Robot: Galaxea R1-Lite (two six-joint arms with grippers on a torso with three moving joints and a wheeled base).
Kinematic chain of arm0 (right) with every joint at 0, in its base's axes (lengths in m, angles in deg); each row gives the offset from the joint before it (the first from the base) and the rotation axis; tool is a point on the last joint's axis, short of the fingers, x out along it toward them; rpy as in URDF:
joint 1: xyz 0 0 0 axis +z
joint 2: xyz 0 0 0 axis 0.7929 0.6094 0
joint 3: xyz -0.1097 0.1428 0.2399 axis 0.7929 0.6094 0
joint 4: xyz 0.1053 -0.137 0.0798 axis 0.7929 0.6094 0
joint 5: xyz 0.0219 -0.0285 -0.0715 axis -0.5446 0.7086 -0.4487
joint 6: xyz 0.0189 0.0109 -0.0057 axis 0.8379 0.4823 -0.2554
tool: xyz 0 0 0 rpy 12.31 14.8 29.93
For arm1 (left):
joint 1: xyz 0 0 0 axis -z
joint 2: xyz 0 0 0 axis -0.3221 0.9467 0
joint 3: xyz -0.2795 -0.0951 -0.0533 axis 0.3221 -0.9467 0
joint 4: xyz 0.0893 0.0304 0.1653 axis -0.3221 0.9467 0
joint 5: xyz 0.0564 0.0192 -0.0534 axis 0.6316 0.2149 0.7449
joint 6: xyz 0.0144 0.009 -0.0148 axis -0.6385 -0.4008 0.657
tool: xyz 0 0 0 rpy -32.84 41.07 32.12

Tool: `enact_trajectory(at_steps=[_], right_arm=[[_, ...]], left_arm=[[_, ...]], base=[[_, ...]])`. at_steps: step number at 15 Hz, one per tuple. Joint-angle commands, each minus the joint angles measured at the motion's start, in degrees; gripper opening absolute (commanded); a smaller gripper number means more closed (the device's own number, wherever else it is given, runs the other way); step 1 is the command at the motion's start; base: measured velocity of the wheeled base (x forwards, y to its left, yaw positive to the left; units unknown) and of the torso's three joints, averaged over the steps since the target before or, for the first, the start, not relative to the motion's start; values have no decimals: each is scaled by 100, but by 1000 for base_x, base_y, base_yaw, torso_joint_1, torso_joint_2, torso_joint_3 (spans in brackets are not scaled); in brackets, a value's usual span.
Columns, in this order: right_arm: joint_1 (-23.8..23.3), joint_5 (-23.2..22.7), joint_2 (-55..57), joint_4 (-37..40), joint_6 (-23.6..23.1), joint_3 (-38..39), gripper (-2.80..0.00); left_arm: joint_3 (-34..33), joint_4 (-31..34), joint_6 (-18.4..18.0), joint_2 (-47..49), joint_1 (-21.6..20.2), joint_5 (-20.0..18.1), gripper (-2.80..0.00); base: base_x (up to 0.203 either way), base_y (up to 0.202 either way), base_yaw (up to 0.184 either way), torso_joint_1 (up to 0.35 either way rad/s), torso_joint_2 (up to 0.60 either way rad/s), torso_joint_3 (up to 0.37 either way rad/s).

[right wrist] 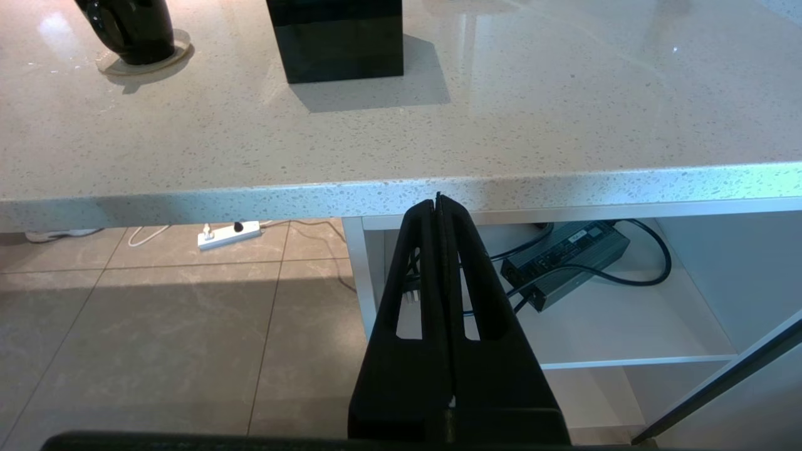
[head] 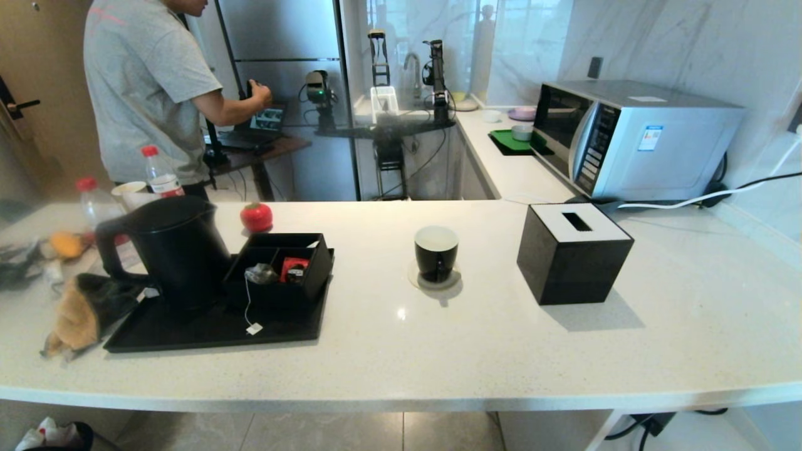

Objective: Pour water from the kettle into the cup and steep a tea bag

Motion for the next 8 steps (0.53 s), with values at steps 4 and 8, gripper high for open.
enact_trajectory(at_steps=[4, 8], right_arm=[[2, 1, 7, 5, 5, -1, -280], [2, 1, 7, 5, -4, -1, -280]], left_arm=[[0, 0, 2, -2, -1, 0, -280], [0, 0, 3, -2, -1, 0, -280]], base=[[0, 0, 0, 0, 0, 0], [0, 0, 0, 0, 0, 0]])
